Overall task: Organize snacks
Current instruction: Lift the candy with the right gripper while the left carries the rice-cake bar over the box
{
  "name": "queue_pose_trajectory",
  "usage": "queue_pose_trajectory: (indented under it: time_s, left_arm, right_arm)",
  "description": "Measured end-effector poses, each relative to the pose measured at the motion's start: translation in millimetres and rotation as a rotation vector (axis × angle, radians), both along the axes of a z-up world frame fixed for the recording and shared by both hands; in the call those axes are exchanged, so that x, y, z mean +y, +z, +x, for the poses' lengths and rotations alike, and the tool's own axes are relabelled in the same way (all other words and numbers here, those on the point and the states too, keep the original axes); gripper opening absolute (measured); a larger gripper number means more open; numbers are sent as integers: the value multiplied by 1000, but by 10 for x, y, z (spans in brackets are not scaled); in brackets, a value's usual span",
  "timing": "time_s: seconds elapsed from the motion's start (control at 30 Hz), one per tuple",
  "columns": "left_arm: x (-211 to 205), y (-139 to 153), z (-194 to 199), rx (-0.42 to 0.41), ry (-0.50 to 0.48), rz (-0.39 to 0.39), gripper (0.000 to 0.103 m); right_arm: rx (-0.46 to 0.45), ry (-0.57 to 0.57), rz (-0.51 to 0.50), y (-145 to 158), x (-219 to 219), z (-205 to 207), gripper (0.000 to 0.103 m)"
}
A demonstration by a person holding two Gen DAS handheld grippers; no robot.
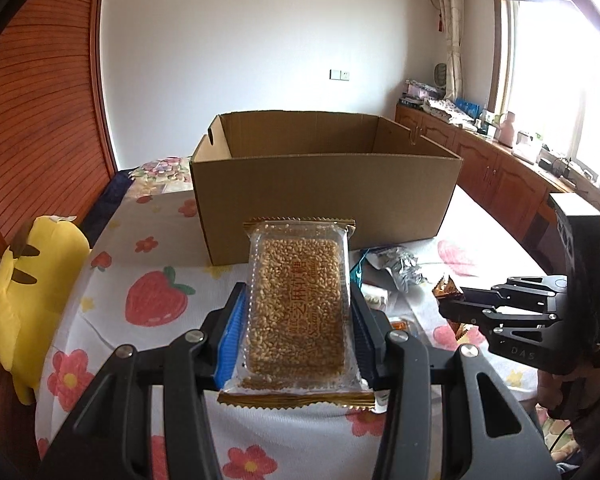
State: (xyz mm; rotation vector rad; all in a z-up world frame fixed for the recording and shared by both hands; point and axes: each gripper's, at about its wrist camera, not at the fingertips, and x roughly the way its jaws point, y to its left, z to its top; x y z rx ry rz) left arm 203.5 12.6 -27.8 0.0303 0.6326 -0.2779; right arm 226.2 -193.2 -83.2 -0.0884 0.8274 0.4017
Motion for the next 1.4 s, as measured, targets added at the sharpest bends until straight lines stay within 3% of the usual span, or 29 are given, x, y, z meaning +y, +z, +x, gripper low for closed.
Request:
queue_pose_trajectory:
  time_s: [0.5, 0.83, 1.4]
  left_arm:
    - [-17, 215, -37, -58, -14, -32, 46]
    - [-65, 351, 24, -95, -28, -48, 46]
    - [-203, 548, 725, -150, -39, -36, 46]
  right_arm:
    - [-105, -6, 18, 599, -186, -122, 18]
    - [-148, -22, 27, 823, -322, -117, 18]
    - [-233, 20, 10, 1148, -300, 503, 18]
